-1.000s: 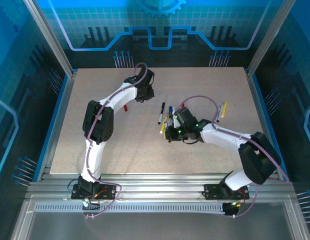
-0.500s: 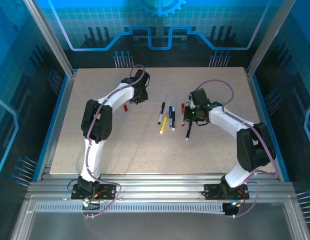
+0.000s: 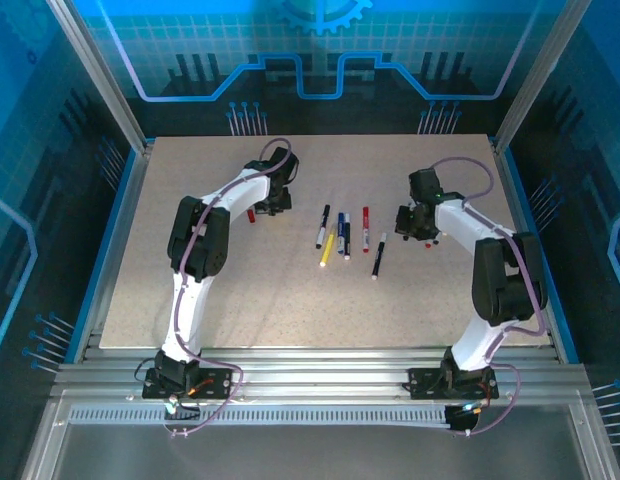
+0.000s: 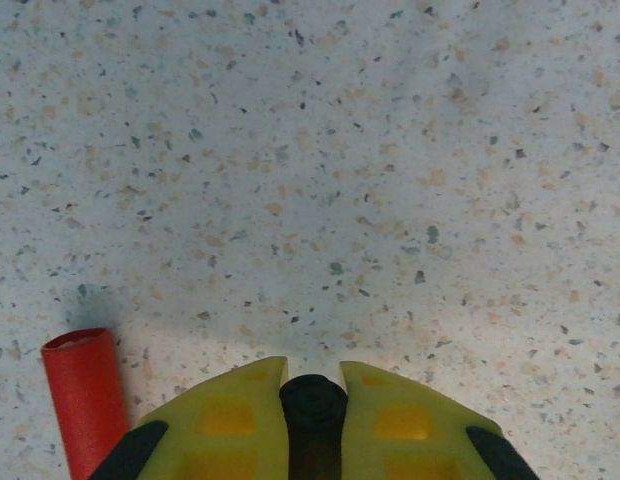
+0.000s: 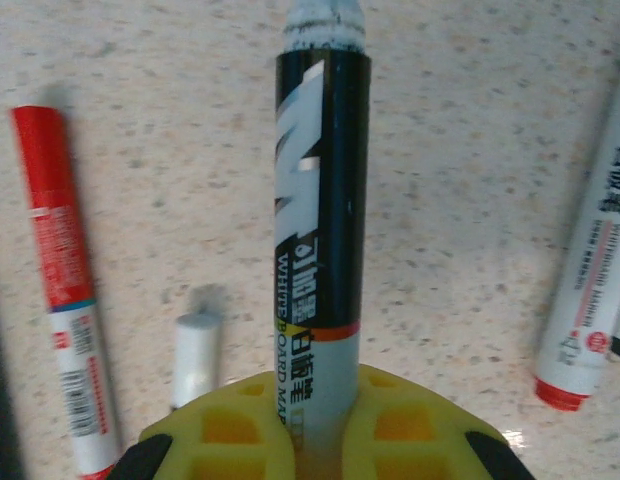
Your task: Open the pen caps
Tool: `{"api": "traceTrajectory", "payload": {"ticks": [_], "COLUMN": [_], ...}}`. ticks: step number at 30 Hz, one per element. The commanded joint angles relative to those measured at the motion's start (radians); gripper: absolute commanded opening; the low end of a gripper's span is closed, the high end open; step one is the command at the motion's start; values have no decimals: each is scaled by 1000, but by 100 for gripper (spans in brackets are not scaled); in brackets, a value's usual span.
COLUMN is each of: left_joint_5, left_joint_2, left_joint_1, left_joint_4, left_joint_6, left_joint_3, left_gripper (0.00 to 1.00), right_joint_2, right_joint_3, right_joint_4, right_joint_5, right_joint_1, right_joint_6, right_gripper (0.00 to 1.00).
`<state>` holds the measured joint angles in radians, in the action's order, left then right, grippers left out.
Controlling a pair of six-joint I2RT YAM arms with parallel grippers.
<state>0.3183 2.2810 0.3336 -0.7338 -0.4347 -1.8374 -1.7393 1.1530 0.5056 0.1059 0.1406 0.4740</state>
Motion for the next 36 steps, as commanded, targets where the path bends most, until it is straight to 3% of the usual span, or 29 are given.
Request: {"api": "traceTrajectory", "payload": {"ticks": [1,12,24,36], "left_joint_5": [17,-5,-12,-32], "left_joint_2": [14,17,10,-20], "left_joint_1": [-21,-27,-27,-24], "left_joint_4": [-35,-29,-32,-24], "left_joint_6": [20,14,8,8], "left_joint_3": [12,33,33,34], "left_gripper": [0,1,6,23], "right_joint_2": [-36,-149,-169,-139], "right_joint_3": [33,77,96,82], "right_joint_4": [61,122,155,158], "right_joint_5": [37,164,174,163], "right_joint_1": [-21,-54,-59,-59], "right_joint_6": [23,61,72,66], "right_gripper": [0,8,25,34]}}
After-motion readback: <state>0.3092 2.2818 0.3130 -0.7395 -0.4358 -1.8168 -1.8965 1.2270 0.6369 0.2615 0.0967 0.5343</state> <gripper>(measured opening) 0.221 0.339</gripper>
